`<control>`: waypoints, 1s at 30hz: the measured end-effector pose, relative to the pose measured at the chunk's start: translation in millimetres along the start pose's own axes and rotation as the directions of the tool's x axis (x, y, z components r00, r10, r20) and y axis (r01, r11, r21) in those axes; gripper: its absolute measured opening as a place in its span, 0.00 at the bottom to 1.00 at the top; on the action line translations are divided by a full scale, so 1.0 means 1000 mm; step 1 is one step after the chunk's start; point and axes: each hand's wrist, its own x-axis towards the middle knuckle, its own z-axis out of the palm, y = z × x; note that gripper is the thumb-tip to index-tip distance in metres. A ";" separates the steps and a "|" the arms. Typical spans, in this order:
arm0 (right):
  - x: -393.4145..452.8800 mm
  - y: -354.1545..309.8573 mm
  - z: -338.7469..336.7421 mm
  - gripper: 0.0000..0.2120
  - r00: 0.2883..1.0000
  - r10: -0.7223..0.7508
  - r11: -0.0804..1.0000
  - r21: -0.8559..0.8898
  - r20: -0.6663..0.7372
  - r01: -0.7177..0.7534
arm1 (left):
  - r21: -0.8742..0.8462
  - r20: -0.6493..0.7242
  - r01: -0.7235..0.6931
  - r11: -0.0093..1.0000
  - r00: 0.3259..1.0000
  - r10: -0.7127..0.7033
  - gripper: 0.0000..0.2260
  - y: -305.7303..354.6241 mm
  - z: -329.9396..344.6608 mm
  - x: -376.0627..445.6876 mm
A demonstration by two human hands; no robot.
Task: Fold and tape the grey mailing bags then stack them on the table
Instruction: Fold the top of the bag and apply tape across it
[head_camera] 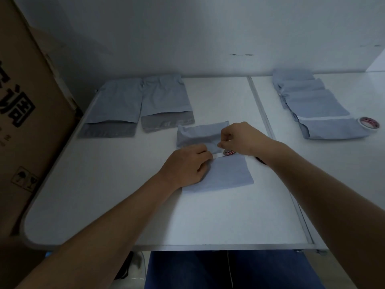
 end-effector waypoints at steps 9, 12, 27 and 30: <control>0.001 0.010 0.005 0.13 0.999 0.047 0.991 0.124 0.005 -0.047 | 0.078 -0.012 -0.068 0.995 0.998 0.069 0.13 0.002 0.004 -0.004; 0.003 0.010 0.003 0.12 0.998 0.066 0.983 0.170 0.004 -0.065 | 0.122 0.008 -0.129 0.984 0.992 0.129 0.14 0.002 0.005 -0.002; 0.005 -0.001 -0.003 0.12 1.000 -0.014 0.999 0.053 -0.009 0.014 | 0.113 0.054 -0.166 0.980 0.986 0.160 0.17 0.001 0.008 0.001; 0.002 -0.001 -0.002 0.12 1.000 -0.002 0.998 0.061 0.000 0.002 | 0.126 0.052 -0.169 0.978 0.985 0.164 0.17 0.002 0.005 0.002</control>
